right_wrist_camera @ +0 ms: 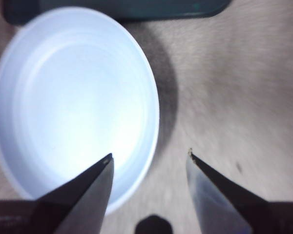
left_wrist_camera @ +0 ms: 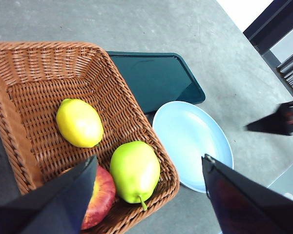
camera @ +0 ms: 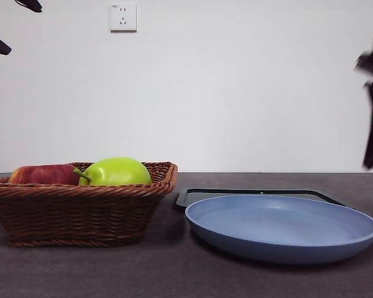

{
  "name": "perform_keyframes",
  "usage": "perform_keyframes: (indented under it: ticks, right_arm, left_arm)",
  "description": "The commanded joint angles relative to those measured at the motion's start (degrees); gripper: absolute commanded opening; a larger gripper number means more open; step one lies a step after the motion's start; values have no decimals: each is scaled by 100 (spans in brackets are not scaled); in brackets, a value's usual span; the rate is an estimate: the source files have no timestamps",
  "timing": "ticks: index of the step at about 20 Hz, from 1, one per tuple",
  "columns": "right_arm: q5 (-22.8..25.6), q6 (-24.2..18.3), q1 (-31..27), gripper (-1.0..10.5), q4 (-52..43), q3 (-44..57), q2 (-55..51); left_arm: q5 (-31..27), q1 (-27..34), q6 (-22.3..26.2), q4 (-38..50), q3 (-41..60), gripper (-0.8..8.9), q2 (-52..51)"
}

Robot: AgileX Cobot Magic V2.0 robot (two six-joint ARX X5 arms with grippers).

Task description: Take the lemon from the basket,put the lemon in the plate,hand out the plate

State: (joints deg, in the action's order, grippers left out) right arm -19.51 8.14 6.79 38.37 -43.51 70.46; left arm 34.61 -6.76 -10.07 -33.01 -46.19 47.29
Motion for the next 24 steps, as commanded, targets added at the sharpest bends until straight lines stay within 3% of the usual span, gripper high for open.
perform_keyframes:
  ticks: [1, 6, 11, 13, 20, 24]
  right_arm:
    - [0, 2, 129, 260, -428, -79, 645]
    - [-225, 153, 190, 236, -1056, -79, 1561]
    - [-289, 166, 190, 30, -1108, -79, 1690]
    - [-289, 195, 181, 3, -1102, -81, 1665]
    - [-304, 221, 181, 3, -444, -81, 730]
    - [-306, 144, 181, 3, -72, -81, -140]
  left_arm:
    - [11, -46, -46, 33, -87, 377, 31]
    - [11, -46, -44, -31, -87, 377, 31]
    - [13, -46, -44, -50, -87, 377, 31]
    - [33, -46, -46, -44, -87, 377, 31]
    - [94, -186, -529, 243, -92, 378, 33]
    - [-380, -555, -616, 214, -463, 378, 662]
